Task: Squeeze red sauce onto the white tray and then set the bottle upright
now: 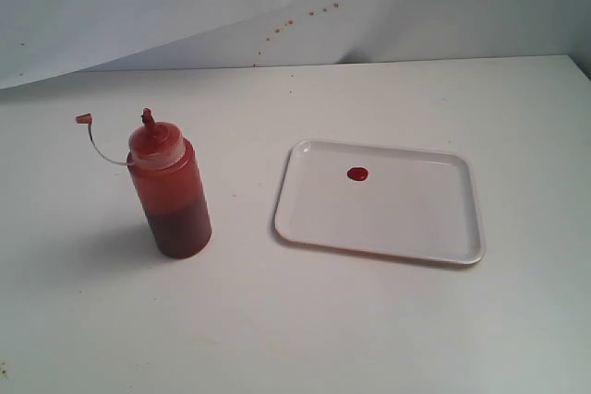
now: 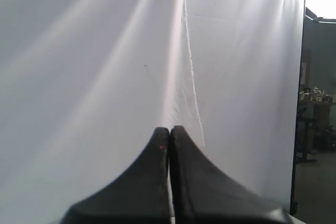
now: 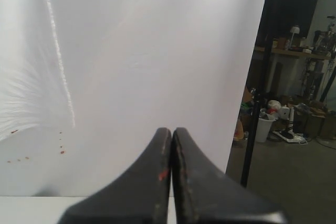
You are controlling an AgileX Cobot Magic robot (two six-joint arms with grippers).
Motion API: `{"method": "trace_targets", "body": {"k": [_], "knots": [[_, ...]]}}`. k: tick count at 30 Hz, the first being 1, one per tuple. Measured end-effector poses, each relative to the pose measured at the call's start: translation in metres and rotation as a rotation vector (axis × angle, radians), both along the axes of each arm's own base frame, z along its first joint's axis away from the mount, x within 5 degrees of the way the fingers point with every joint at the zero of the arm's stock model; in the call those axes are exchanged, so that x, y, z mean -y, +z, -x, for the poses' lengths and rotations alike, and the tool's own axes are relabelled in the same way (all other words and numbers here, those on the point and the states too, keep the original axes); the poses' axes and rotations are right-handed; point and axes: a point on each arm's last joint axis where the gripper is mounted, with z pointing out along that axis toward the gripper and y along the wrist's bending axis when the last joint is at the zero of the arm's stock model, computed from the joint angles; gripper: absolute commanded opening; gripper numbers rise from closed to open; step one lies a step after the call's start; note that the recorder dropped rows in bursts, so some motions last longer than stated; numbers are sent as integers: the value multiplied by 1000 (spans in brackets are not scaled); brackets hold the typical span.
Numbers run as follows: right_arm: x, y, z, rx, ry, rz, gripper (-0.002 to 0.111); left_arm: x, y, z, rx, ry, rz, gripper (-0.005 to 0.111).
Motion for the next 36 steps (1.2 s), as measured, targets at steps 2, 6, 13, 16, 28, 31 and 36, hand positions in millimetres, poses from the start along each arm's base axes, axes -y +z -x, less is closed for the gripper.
{"method": "trace_targets", "body": {"k": [2, 6, 13, 16, 28, 31, 36], "knots": [[0, 0, 0, 0, 0, 0, 0, 1, 0, 0, 1, -11, -1, 0], [0, 0, 0, 0, 0, 0, 0, -1, -3, -2, 31, 6, 33, 0], [0, 0, 0, 0, 0, 0, 0, -14, -56, -22, -88, 193, 20, 0], [0, 0, 0, 0, 0, 0, 0, -16, -84, -27, -214, 226, -27, 0], [0, 0, 0, 0, 0, 0, 0, -16, -124, -30, -382, 252, -242, 0], [0, 0, 0, 0, 0, 0, 0, -16, -129, -29, -428, 250, -278, 0], [0, 0, 0, 0, 0, 0, 0, -17, -139, -27, -525, 246, -337, 0]]}}
